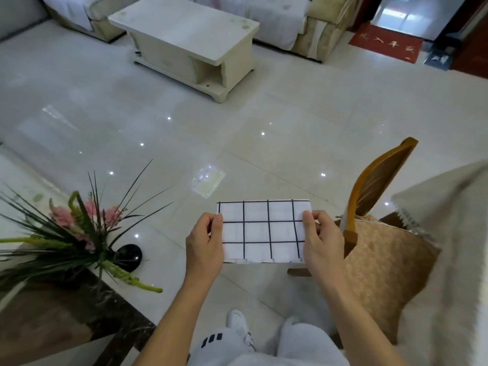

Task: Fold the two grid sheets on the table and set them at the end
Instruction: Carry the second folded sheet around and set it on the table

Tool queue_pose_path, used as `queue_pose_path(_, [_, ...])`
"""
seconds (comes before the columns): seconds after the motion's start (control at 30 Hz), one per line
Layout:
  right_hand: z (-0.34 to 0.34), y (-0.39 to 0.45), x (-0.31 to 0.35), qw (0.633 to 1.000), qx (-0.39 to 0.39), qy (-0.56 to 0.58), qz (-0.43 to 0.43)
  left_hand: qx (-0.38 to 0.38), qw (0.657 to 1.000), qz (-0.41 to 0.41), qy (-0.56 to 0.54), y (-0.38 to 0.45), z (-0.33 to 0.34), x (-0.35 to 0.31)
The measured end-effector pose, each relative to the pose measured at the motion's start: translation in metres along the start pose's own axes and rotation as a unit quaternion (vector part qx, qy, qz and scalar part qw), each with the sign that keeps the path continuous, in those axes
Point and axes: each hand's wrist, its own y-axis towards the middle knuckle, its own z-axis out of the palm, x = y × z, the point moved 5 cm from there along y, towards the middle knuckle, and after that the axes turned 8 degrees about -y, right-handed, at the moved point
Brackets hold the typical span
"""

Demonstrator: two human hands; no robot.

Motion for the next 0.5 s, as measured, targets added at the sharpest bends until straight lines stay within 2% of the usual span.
queue_pose_path(0.27, [0.029,0.049,0.013,1.0,-0.01,-0.013,-0.012,0.005,1.0,-0.012,-0.016,0.055,0.005,0.008])
queue_pose_path(0.5, [0.04,0.129,0.015,1.0,-0.021,0.013,0.011,0.021,1.0,-0.002,-0.007,0.139,0.046,-0.008])
